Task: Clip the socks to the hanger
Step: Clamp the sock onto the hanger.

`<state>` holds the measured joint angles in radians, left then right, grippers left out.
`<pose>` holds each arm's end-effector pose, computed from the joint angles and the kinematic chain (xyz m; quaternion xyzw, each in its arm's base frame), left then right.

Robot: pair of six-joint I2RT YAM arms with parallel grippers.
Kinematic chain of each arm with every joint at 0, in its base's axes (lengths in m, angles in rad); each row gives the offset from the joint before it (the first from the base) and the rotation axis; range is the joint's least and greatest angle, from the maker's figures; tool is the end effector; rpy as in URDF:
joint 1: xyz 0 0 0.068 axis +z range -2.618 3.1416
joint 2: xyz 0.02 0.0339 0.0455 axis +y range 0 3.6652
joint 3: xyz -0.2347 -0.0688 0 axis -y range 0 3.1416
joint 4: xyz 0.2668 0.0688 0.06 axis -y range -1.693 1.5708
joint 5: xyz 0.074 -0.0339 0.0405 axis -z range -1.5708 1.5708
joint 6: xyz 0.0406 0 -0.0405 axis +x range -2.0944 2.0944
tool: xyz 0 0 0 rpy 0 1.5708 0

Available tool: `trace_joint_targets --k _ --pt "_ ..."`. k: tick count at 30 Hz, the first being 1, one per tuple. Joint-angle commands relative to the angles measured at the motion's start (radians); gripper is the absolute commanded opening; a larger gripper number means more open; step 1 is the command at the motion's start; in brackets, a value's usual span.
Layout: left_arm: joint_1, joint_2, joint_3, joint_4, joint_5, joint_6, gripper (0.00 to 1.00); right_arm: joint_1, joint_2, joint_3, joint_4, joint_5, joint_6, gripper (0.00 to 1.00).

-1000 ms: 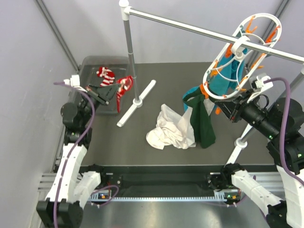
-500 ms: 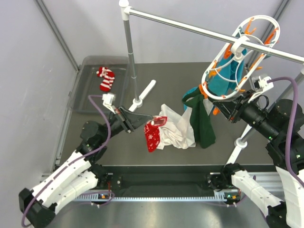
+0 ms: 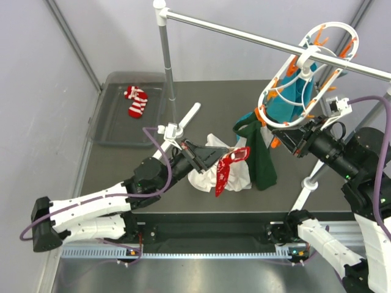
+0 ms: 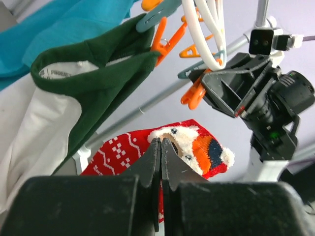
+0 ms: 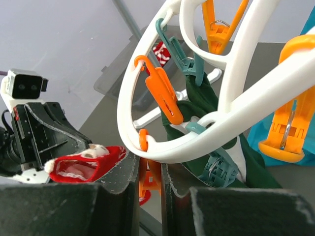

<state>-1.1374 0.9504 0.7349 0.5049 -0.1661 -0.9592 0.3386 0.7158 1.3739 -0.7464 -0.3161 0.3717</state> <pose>0.1179 -0.2389 0.3386 -0.0132 0.5993 -0.6676 0.4417 0.1179 0.0549 0.4682 -0.0942 0.7301 0.3407 0.5848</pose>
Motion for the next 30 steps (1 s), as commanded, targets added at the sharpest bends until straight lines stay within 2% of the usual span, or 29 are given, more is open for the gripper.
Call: trace_joint_targets --k 1,8,12,30 --pt "-0.092 0.053 0.095 0.069 -0.252 0.109 0.00 0.017 -0.010 -0.010 -0.013 -0.028 0.078 0.00" --pt "-0.280 0.188 0.201 0.150 -0.561 0.293 0.00 0.016 -0.033 -0.035 0.053 -0.026 0.180 0.00" --pt "-0.314 0.228 0.230 0.225 -0.590 0.382 0.00 0.017 -0.041 -0.038 0.061 -0.012 0.233 0.00" --pt "-0.325 0.257 0.255 0.290 -0.624 0.461 0.00 0.016 -0.044 -0.049 0.085 -0.011 0.331 0.00"
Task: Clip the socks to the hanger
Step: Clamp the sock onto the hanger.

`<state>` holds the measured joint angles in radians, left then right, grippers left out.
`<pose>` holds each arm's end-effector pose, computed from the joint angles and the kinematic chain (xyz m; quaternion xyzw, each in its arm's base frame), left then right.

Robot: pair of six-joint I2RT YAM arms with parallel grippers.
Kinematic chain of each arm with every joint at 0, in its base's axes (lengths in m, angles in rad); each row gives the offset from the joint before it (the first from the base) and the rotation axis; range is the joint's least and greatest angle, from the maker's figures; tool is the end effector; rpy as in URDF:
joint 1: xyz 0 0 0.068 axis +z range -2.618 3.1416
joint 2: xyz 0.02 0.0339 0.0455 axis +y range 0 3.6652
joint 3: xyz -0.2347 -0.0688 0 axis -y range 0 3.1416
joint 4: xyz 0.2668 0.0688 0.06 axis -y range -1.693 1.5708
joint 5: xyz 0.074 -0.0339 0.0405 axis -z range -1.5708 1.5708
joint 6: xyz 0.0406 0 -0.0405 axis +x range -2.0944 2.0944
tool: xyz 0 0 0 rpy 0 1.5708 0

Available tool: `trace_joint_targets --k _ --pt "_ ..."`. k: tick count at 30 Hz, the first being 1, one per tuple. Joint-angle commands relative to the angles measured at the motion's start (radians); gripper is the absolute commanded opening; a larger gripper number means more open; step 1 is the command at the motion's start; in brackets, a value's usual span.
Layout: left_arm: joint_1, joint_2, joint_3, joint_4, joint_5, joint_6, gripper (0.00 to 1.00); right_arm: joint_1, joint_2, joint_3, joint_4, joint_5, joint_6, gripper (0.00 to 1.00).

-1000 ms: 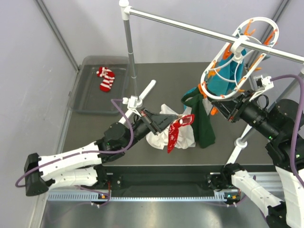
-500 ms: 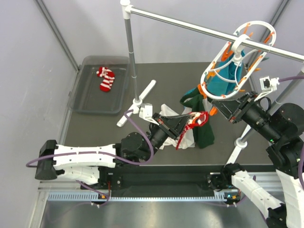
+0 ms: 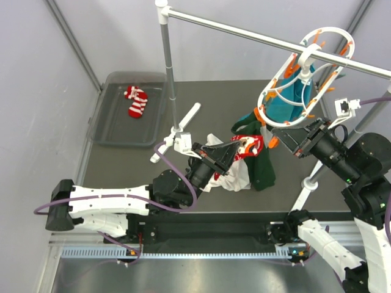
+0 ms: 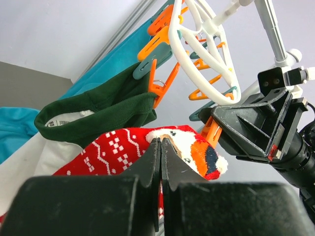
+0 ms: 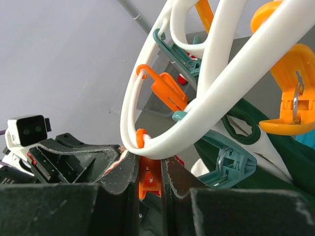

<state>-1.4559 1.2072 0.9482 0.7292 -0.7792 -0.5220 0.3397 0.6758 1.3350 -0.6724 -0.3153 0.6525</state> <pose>0.0629 -0.2963 0.3691 -0.0713 0.5777 -0.5496 0.5993 0.1124 0.0531 0.4697 0.0006 0.7115 0.4285 0.5569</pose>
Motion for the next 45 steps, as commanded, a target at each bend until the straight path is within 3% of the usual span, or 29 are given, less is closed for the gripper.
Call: trace_joint_targets --k 1,45 --pt "-0.006 0.005 0.041 0.067 -0.009 0.025 0.00 0.015 -0.004 -0.016 0.020 -0.016 0.058 0.00" --pt "-0.006 0.031 0.064 0.055 0.024 -0.003 0.00 0.015 -0.018 -0.028 0.037 -0.031 0.075 0.00"
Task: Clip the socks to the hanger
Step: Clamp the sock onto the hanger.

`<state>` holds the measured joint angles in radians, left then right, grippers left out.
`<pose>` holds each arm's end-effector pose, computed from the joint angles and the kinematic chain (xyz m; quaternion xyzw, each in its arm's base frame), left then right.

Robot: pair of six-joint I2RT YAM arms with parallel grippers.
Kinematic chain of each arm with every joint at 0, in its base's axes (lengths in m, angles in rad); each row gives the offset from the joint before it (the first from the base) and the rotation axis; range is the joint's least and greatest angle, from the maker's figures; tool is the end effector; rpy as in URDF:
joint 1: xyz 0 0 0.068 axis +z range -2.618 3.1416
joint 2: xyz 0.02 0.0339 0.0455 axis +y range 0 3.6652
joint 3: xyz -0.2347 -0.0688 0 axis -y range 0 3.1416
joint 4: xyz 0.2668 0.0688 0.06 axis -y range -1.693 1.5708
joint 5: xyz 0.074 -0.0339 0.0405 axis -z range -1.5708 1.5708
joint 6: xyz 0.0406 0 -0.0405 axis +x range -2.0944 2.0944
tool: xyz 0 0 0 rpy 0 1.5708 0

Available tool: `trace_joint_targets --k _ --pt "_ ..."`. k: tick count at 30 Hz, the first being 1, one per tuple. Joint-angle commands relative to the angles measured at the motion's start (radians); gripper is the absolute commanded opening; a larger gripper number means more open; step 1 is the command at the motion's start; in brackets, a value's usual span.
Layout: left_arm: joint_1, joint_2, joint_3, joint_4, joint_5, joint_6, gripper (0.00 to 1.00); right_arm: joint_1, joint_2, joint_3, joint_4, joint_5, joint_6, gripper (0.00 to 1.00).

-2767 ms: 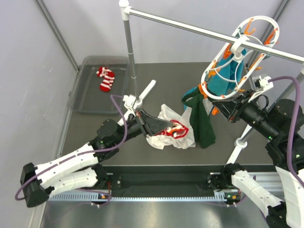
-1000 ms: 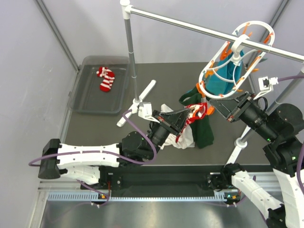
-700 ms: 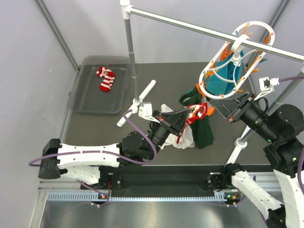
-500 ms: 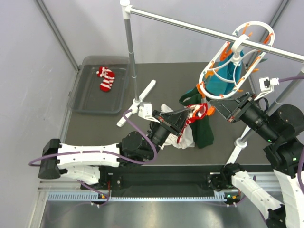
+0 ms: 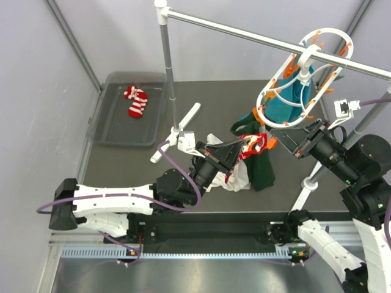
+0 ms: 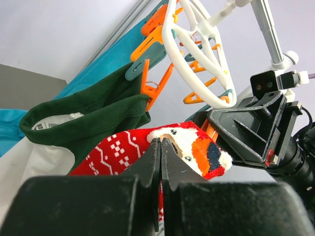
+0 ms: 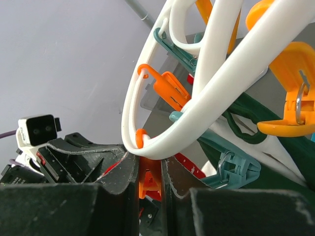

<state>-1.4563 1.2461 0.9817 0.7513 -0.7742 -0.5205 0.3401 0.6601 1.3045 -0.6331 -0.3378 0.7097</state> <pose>0.0635 -0.3041 0.3723 -0.0732 0.5722 -0.5554 0.5990 0.1126 0.0541 0.4669 0.0099 0.7033 0.4536 0.5474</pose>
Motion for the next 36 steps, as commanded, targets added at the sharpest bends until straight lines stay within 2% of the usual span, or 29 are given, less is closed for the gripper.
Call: trace_joint_targets --k 1,26,31,35,36 --pt "-0.006 -0.002 0.032 0.033 0.019 -0.006 0.00 0.014 -0.004 0.001 -0.002 -0.010 0.017 0.00" --pt "-0.006 0.072 0.087 0.069 0.052 -0.064 0.00 0.014 -0.019 -0.028 0.012 0.002 0.019 0.00" --pt "-0.006 0.073 0.086 0.071 0.046 -0.070 0.00 0.014 -0.033 -0.031 0.023 -0.001 0.019 0.16" --pt "-0.006 0.076 0.091 0.066 0.033 -0.072 0.00 0.016 -0.030 -0.031 0.023 -0.009 0.011 0.23" --pt "-0.006 0.079 0.097 0.056 0.029 -0.075 0.00 0.016 -0.031 -0.031 0.024 -0.009 0.016 0.30"
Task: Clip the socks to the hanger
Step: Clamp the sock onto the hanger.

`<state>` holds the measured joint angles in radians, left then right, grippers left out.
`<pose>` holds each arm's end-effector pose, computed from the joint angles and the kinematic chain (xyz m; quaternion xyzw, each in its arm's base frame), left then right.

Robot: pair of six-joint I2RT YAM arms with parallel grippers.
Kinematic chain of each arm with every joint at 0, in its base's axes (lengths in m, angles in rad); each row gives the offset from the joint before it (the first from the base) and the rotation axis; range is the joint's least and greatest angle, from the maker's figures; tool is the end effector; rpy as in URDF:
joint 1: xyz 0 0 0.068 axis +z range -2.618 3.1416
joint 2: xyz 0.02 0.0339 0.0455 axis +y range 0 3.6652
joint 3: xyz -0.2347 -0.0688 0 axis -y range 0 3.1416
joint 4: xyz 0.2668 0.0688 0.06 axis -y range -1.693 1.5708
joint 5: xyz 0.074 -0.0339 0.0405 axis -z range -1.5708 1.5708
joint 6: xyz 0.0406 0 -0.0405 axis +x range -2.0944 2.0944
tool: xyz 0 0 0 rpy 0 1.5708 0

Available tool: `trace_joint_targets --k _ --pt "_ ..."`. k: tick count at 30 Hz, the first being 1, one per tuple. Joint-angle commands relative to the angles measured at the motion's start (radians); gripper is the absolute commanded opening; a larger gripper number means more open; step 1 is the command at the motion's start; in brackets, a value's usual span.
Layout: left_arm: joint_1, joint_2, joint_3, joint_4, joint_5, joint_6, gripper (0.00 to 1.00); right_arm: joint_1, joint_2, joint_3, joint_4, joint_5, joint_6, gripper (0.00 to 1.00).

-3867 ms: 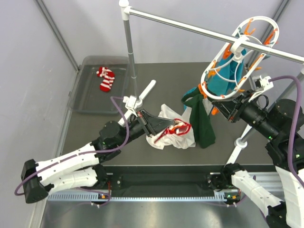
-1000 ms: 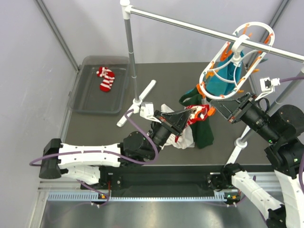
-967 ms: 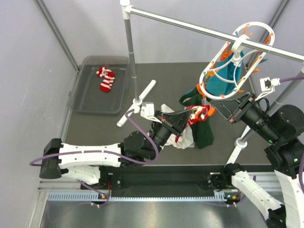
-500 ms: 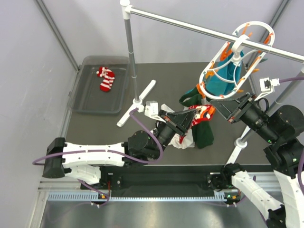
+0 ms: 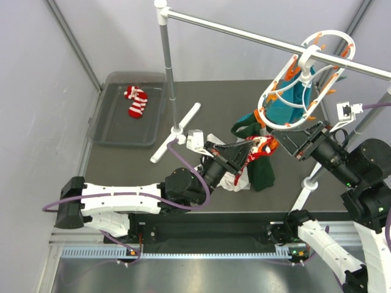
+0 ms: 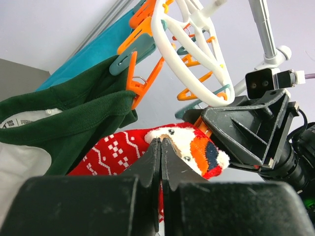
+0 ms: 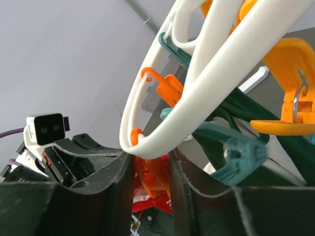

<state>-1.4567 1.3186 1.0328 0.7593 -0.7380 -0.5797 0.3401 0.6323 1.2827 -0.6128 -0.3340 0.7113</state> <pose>0.0644 -0.3217 0.3706 -0.0721 0.5711 -0.5786 0.5778 0.1077 0.0522 0.4657 0.0086 0.6944 0.4562 0.5565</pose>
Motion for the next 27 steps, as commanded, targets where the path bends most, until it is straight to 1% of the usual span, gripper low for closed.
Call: trace_joint_targets --k 1,3,4,7,14,16,18,19,21,22,23,26,27 --pt "-0.005 0.005 0.046 0.043 -0.011 -0.020 0.00 0.014 -0.003 -0.010 0.004 -0.014 0.014 0.32" --pt "-0.005 0.008 0.052 0.041 -0.011 -0.019 0.00 0.014 -0.003 -0.010 0.007 -0.019 0.013 0.35" --pt "-0.005 0.007 0.052 0.040 -0.009 -0.019 0.00 0.014 -0.005 -0.010 0.007 -0.019 0.013 0.39" --pt "-0.005 0.007 0.052 0.038 -0.014 -0.022 0.00 0.014 -0.008 -0.005 0.007 -0.017 0.010 0.46" --pt "-0.005 0.016 0.058 0.040 -0.017 -0.019 0.00 0.014 -0.009 0.003 -0.007 -0.016 -0.001 0.51" --pt "-0.005 0.016 0.058 0.038 -0.017 -0.020 0.00 0.016 -0.009 0.010 -0.018 -0.011 -0.010 0.59" --pt "-0.005 0.019 0.058 0.034 -0.017 -0.022 0.00 0.014 -0.009 0.021 -0.031 0.003 -0.019 0.63" --pt "-0.007 0.022 0.058 0.032 -0.018 -0.022 0.00 0.014 -0.008 0.029 -0.044 0.006 -0.030 0.68" --pt "-0.005 0.025 0.056 0.035 -0.027 -0.025 0.00 0.014 -0.011 0.036 -0.054 0.015 -0.039 0.73" --pt "-0.005 0.030 0.056 0.040 -0.029 -0.022 0.01 0.014 -0.014 0.038 -0.061 0.015 -0.047 0.73" --pt "-0.005 0.030 0.055 0.038 -0.031 -0.022 0.08 0.014 -0.013 0.040 -0.064 0.016 -0.049 0.74" --pt "-0.005 0.033 0.053 0.017 -0.037 -0.020 0.13 0.014 -0.013 0.046 -0.077 0.018 -0.059 0.75" --pt "-0.005 0.033 0.055 0.002 -0.037 -0.020 0.19 0.014 -0.014 0.050 -0.079 0.018 -0.061 0.76"
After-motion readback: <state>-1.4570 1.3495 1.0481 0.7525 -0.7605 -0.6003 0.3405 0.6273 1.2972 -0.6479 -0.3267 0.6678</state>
